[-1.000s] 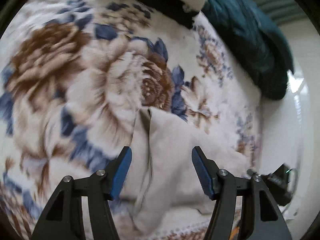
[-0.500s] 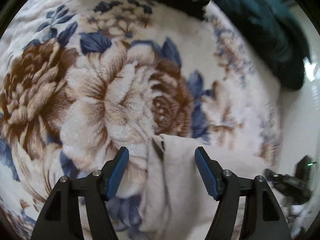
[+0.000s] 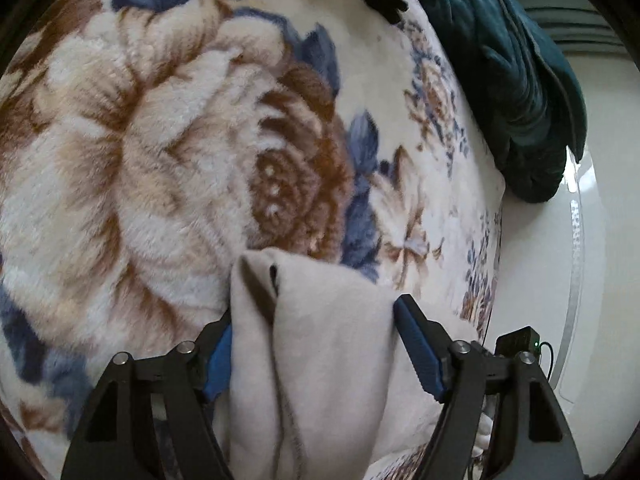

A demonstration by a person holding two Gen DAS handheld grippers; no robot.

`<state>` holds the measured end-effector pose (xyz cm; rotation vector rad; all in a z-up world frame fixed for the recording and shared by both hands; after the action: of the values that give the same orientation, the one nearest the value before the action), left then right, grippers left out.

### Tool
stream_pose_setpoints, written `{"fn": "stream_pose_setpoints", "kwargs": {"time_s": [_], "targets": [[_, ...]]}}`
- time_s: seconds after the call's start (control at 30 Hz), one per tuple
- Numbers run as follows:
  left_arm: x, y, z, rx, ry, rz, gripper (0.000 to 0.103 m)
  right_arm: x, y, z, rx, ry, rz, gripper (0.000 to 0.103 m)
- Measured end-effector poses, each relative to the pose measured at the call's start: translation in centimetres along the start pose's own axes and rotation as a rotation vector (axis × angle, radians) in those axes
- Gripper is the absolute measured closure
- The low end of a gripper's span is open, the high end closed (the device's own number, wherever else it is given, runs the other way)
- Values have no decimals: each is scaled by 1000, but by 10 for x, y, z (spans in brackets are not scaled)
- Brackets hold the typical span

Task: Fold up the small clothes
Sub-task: 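Lift the folded shirt with both grippers onto the white clothes stack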

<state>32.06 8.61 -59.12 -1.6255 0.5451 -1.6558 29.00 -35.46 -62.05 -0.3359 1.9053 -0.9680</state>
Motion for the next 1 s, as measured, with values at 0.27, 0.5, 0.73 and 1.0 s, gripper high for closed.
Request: {"fn": "stream_pose_setpoints", "kwargs": {"time_s": [0.27,0.5,0.73,1.0], "targets": [[24,-28,2,122,54,29,81,-28,-2,-7,52,-31,10,83],[64,-104,10,209,138,78,85,-89,-36,-31,62,-127,24,85],[70,-201,74,396,150,19,85,-213,-60,-44,123,-255,111,85],[68,-286,228,474,283,12,85,-388,-47,-9,241,-336,186,85]]}}
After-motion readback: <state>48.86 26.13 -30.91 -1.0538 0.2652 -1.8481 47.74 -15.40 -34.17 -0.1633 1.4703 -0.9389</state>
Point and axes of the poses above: each gripper's, at about its wrist camera, not at the fingertips, and y roughly the way its jaws point, x to its right, z to its top, the point moved 2 cm from there along y, roughly the way its jaws point, and after that the axes turned 10 degrees about y, right-handed, at the moved point
